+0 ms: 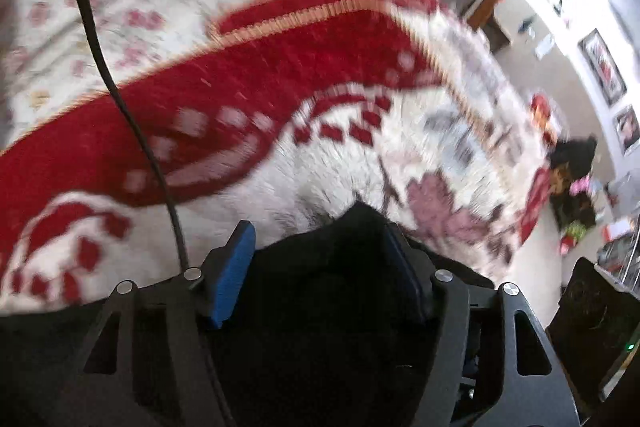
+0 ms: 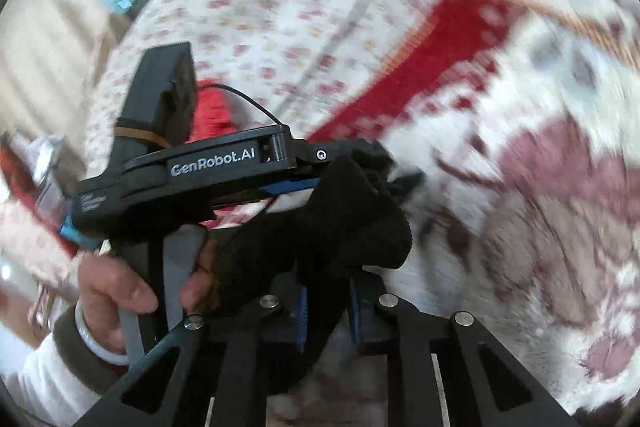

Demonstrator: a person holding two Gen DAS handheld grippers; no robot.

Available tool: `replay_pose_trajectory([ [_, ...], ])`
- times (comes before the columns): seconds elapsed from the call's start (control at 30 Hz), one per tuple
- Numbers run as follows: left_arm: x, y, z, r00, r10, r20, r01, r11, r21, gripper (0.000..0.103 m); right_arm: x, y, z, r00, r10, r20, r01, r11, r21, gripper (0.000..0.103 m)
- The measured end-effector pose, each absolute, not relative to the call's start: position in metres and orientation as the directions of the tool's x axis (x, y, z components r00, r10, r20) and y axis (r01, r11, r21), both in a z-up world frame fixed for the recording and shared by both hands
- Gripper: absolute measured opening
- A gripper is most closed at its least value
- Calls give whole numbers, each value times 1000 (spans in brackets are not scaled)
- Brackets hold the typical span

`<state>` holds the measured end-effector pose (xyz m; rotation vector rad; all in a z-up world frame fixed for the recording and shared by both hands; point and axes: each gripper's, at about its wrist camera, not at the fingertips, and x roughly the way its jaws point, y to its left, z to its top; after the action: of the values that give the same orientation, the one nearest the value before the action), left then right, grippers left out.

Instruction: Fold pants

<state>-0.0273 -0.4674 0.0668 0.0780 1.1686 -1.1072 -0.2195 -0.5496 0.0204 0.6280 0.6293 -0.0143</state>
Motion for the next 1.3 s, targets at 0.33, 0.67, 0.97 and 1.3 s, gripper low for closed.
replay_pose_trajectory([
  [0.33, 0, -273, 107, 210, -641, -738, 544, 704, -457, 65, -166, -418, 56, 721, 421, -551, -197, 886, 419, 15],
  [0.67, -31, -179, 81, 272, -585, -764, 415, 788, -455, 73, -170, -406, 46, 617, 563, -550, -235, 799, 554, 49],
  [0.97, -60, -200, 51, 258, -521, -814, 381, 829, -410, 74, -131, -416, 49, 665, 367, -650, -133, 915, 380, 48],
  [1.3, -69, -220, 37, 282, -493, -823, 368, 848, -382, 32, -121, -417, 36, 644, 374, -668, -79, 900, 428, 48],
])
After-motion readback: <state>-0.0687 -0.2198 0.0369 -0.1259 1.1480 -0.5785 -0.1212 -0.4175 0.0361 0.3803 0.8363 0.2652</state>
